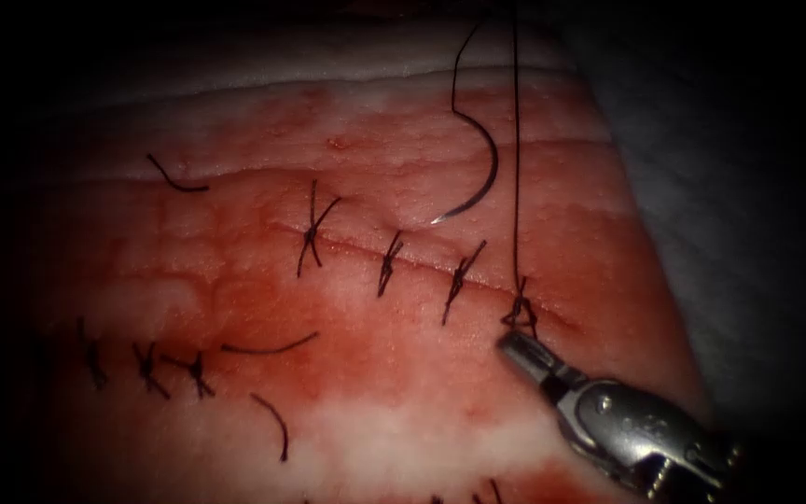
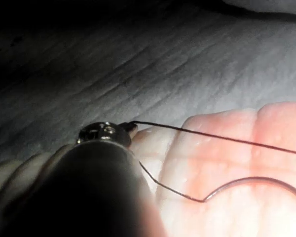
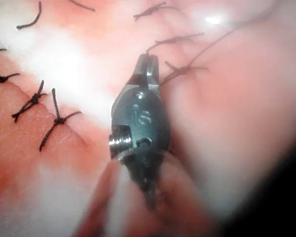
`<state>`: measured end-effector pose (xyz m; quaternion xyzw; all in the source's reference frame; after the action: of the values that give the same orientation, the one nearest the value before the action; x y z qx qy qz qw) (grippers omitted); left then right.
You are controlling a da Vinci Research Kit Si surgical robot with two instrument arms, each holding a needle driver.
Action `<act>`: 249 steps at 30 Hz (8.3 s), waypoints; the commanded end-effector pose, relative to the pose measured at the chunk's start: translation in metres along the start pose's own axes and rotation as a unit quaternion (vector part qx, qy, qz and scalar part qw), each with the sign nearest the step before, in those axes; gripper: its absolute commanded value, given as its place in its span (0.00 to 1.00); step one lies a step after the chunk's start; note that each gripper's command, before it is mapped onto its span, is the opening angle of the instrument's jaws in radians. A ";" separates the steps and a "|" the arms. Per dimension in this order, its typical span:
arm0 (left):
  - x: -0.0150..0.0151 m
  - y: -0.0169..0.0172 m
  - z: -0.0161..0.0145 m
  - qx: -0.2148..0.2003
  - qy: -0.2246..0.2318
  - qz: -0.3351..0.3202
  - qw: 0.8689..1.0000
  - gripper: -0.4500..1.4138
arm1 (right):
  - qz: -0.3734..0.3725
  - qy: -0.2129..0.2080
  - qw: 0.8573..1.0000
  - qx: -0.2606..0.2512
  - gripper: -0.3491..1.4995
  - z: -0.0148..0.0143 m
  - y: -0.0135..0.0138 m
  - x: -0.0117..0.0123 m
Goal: Wound Closure
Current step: Tension the suture by moving the right tool down and the left tool up, then use the right jaws to snip the suture, then set the suture down with the left tool, then grab the remaining suture end with the left gripper.
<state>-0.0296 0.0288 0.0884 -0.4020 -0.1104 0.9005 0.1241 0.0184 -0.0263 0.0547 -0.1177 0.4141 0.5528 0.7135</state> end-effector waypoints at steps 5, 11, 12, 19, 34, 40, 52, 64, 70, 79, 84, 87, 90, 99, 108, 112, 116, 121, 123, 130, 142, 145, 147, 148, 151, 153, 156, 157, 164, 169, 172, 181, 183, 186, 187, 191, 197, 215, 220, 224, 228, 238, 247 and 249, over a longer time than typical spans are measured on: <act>-0.0003 -0.0019 0.0024 0.018 -0.001 0.002 1.000 0.00 | -0.002 -0.001 1.000 0.006 0.00 -0.0001 -0.0012 -0.0010; -0.0007 -0.0040 0.0031 0.039 0.009 -0.004 0.999 0.00 | 0.000 0.000 1.000 0.008 0.00 -0.0007 -0.0020 -0.0013; -0.0008 -0.0045 0.0033 0.046 0.013 -0.005 0.999 0.00 | 0.000 0.001 1.000 0.008 0.00 -0.0008 -0.0021 -0.0013; -0.0012 -0.0075 0.0045 0.081 0.029 -0.016 0.996 0.00 | -0.002 0.002 1.000 0.008 0.00 -0.0011 -0.0023 -0.0017; -0.0043 -0.0084 0.0041 0.083 0.030 -0.022 0.996 0.00 | 0.002 -0.005 1.000 0.018 0.06 -0.0012 -0.0023 -0.0028; -0.0039 -0.0051 -0.0022 0.042 0.051 -0.046 0.997 0.00 | 0.000 0.048 0.999 0.025 0.92 -0.0013 -0.0006 -0.0009; 0.0025 0.0040 -0.0171 0.008 0.033 -0.040 0.999 0.00 | 0.003 0.031 0.999 0.038 0.84 -0.0022 0.0034 0.0035; 0.0092 0.0103 -0.0289 0.056 0.028 0.021 0.998 0.00 | 0.022 -0.011 0.999 0.039 0.92 0.0026 0.0060 0.0027; 0.0119 0.0123 -0.0320 0.072 0.028 0.039 0.996 0.00 | 0.020 -0.041 0.998 0.033 0.89 0.0048 0.0057 0.0011; 0.0149 0.0148 -0.0333 0.085 0.026 0.058 0.994 0.00 | 0.016 -0.065 0.997 0.026 0.94 0.0075 0.0041 -0.0003; 0.0162 0.0157 -0.0341 0.084 0.031 0.068 0.994 0.00 | 0.017 -0.070 0.997 0.035 0.90 0.0083 0.0036 -0.0002; 0.0170 0.0160 -0.0346 0.091 0.037 0.073 0.992 0.00 | 0.017 -0.069 0.997 0.033 0.93 0.0087 0.0035 -0.0003; 0.0177 0.0164 -0.0351 0.090 0.043 0.080 0.992 0.00 | 0.018 -0.069 0.997 0.033 0.93 0.0091 0.0033 -0.0003; 0.0199 0.0176 -0.0370 0.096 0.068 0.086 0.989 0.00 | 0.018 -0.071 0.997 0.036 0.91 0.0099 0.0034 -0.0003; 0.0212 0.0186 -0.0377 0.098 0.074 0.092 0.988 0.00 | 0.017 -0.076 0.996 0.037 0.92 0.0112 0.0024 -0.0010; 0.0216 0.0191 -0.0378 0.096 0.078 0.097 0.988 0.00 | 0.014 -0.082 0.995 0.054 0.89 0.0118 0.0021 -0.0016; 0.0220 0.0196 -0.0381 0.095 0.081 0.098 0.987 0.00 | 0.011 -0.081 0.995 0.052 0.89 0.0121 0.0022 -0.0017; 0.0225 0.0206 -0.0383 0.094 0.085 0.105 0.986 0.00 | 0.012 -0.083 0.995 0.052 0.87 0.0121 0.0022 -0.0014; 0.0227 0.0210 -0.0383 0.094 0.085 0.106 0.986 0.00 | 0.012 -0.083 0.995 0.051 0.85 0.0121 0.0022 -0.0014; 0.0236 0.0222 -0.0386 0.091 0.094 0.112 0.985 0.00 | -0.001 -0.092 0.994 0.053 0.84 0.0123 0.0024 -0.0015; 0.0244 0.0236 -0.0389 0.090 0.099 0.120 0.984 0.00 | -0.012 -0.096 0.994 0.051 0.79 0.0124 0.0026 -0.0012; 0.0245 0.0237 -0.0389 0.090 0.099 0.120 0.984 0.00 | -0.014 -0.098 0.994 0.051 0.78 0.0124 0.0026 -0.0009; 0.0245 0.0239 -0.0388 0.091 0.099 0.121 0.984 0.00 | -0.013 -0.097 0.994 0.051 0.75 0.0124 0.0027 -0.0006; 0.0246 0.0239 -0.0388 0.090 0.100 0.121 0.983 0.00 | -0.013 -0.096 0.994 0.051 0.74 0.0124 0.0027 -0.0005; 0.0246 0.0242 -0.0388 0.090 0.101 0.123 0.983 0.00 | -0.015 -0.096 0.994 0.047 0.65 0.0124 0.0027 -0.0004; 0.0247 0.0244 -0.0388 0.090 0.101 0.124 0.983 0.00 | -0.016 -0.096 0.994 0.039 0.35 0.0125 0.0028 -0.0005; 0.0248 0.0245 -0.0390 0.089 0.103 0.124 0.983 0.00 | -0.033 -0.096 0.995 0.012 0.00 0.0127 0.0031 -0.0005; 0.0249 0.0246 -0.0391 0.089 0.103 0.124 0.983 0.00 | -0.032 -0.093 0.995 0.012 0.00 0.0128 0.0032 -0.0004; 0.0248 0.0243 -0.0394 0.087 0.105 0.130 0.982 0.00 | -0.028 -0.071 0.997 0.016 0.00 0.0121 0.0032 0.0001; 0.0237 0.0225 -0.0387 0.089 0.101 0.138 0.981 0.00 | -0.022 -0.044 0.998 0.038 0.77 0.0097 0.0037 0.0012; 0.0226 0.0205 -0.0380 0.097 0.090 0.145 0.981 0.00 | -0.031 -0.037 0.998 0.046 0.81 0.0077 0.0047 0.0022; 0.0201 0.0149 -0.0333 0.122 0.078 0.166 0.975 0.00 | -0.056 -0.029 0.998 0.020 0.79 0.0018 0.0085 0.0033; 0.0195 0.0139 -0.0319 0.130 0.067 0.180 0.973 0.00 | -0.058 -0.036 0.998 0.015 0.79 0.0009 0.0089 0.0030; 0.0180 0.0126 -0.0300 0.138 0.053 0.192 0.970 0.00 | -0.062 -0.042 0.997 0.012 0.79 0.0001 0.0088 0.0024; 0.0175 0.0122 -0.0295 0.141 0.052 0.193 0.970 0.00 | -0.063 -0.043 0.997 0.012 0.80 0.0000 0.0087 0.0022; 0.0131 0.0100 -0.0265 0.143 0.023 0.204 0.968 0.00 | -0.066 -0.048 0.997 0.011 0.83 -0.0004 0.0080 0.0016; 0.0078 0.0070 -0.0234 0.144 -0.012 0.212 0.966 0.00 | -0.065 -0.047 0.997 0.008 0.87 -0.0006 0.0070 0.0015; 0.0003 0.0089 -0.0132 0.007 0.056 -0.047 0.997 0.55 | -0.070 -0.046 0.996 0.011 0.87 -0.0024 0.0068 0.0015; 0.0002 0.0107 -0.0146 -0.037 0.088 -0.102 0.990 0.72 | -0.070 -0.046 0.996 0.011 0.87 -0.0024 0.0066 0.0015; 0.0006 0.0129 -0.0159 -0.065 0.103 -0.139 0.983 0.76 | -0.070 -0.046 0.996 0.010 0.87 -0.0025 0.0066 0.0014; 0.0014 0.0155 -0.0171 -0.085 0.114 -0.138 0.980 0.74 | -0.070 -0.046 0.996 0.011 0.88 -0.0026 0.0066 0.0014; 0.0046 0.0272 -0.0189 -0.110 0.135 -0.014 0.985 0.57 | -0.082 -0.022 0.994 0.069 0.85 -0.0040 0.0072 0.0024; 0.0040 0.0357 -0.0188 -0.138 0.149 0.035 0.979 0.47 | -0.085 -0.022 0.993 0.074 0.83 -0.0043 0.0080 0.0028; 0.0039 0.0368 -0.0186 -0.138 0.155 0.044 0.977 0.45 | -0.084 -0.022 0.993 0.074 0.83 -0.0043 0.0080 0.0028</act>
<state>-0.0226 -0.0035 0.0620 -0.5578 -0.1940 0.8059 0.0412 0.0087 -0.0242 0.0517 -0.0874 0.4251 0.4617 0.7736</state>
